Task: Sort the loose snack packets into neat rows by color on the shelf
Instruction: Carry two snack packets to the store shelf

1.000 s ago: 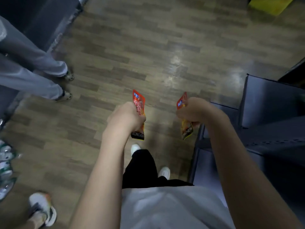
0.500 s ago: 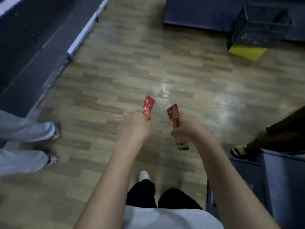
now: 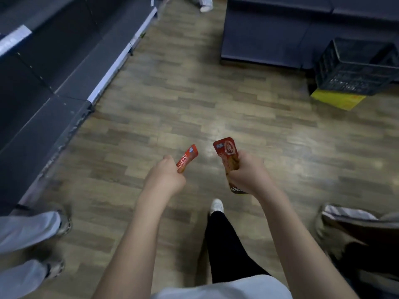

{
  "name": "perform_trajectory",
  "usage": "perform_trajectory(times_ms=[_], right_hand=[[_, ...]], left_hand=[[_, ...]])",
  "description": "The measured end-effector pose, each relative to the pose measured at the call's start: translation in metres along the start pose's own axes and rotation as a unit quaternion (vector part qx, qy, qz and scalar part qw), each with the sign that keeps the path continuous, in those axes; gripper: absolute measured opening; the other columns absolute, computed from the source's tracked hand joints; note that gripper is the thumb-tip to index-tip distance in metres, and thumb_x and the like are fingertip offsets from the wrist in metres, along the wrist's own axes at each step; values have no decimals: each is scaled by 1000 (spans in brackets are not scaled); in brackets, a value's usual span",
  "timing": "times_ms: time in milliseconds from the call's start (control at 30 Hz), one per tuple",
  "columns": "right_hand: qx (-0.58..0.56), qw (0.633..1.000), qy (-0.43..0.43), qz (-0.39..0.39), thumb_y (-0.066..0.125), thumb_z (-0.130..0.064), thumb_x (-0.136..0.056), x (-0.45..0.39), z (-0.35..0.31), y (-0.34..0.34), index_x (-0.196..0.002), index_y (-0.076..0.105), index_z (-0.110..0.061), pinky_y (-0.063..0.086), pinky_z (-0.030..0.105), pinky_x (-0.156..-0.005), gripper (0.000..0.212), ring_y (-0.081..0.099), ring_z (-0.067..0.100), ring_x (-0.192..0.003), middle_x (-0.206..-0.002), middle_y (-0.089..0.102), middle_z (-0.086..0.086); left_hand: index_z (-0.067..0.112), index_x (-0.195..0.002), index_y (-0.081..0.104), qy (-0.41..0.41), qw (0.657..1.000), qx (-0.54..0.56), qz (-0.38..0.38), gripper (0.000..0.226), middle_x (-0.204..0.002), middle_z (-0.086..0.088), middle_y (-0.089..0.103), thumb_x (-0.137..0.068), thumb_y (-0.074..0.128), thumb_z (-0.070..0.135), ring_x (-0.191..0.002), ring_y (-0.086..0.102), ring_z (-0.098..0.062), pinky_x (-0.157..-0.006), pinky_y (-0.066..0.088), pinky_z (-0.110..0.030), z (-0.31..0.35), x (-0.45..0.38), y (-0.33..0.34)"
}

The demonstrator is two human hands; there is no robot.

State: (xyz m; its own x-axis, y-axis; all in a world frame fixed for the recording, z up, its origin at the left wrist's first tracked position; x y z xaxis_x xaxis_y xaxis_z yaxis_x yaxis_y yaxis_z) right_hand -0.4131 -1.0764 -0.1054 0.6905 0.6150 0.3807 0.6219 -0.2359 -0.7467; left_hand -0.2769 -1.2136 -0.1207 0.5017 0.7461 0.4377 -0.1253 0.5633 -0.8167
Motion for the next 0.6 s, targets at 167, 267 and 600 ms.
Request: perform_trajectory(times_ms=[167, 267, 600], right_hand=[[26, 998, -50, -17, 53, -12, -83, -112, -39, -42, -97, 53, -18, 33, 21, -47, 16, 51, 21, -73, -76, 51, -1], [46, 997, -53, -22, 53, -13, -85, -180, -63, -69, -95, 51, -17, 35, 24, -50, 11, 49, 20, -72, -79, 52, 2], [98, 988, -78, -92, 48, -12, -89, -344, -157, -43, -100, 46, -15, 39, 27, -51, 11, 54, 23, -78, -90, 56, 7]], left_hand=[[11, -110, 51, -9, 999, 21, 27, 28, -108, -13, 60, -82, 50, 8, -105, 56, -32, -83, 45, -32, 56, -110, -44], [12, -111, 51, 0, 997, 50, 58, 25, -110, -13, 61, -86, 50, 13, -108, 55, -32, -86, 43, -32, 92, -168, -74], [6, -103, 45, -122, 984, 111, 64, 18, -109, -19, 60, -87, 52, 10, -103, 56, -36, -76, 38, -31, 49, -305, -117]])
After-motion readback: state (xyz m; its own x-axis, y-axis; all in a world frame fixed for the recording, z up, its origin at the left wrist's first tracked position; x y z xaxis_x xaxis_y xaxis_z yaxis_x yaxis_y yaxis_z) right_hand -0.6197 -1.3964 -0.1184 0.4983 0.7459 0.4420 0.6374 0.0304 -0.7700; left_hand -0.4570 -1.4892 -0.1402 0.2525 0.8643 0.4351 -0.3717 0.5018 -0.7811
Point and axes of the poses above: each hand's wrist, its own x-axis away from the middle knuckle, its own y-axis out of the palm, z = x × y, the point moved 5 cm from there along -x, towards the middle knuckle
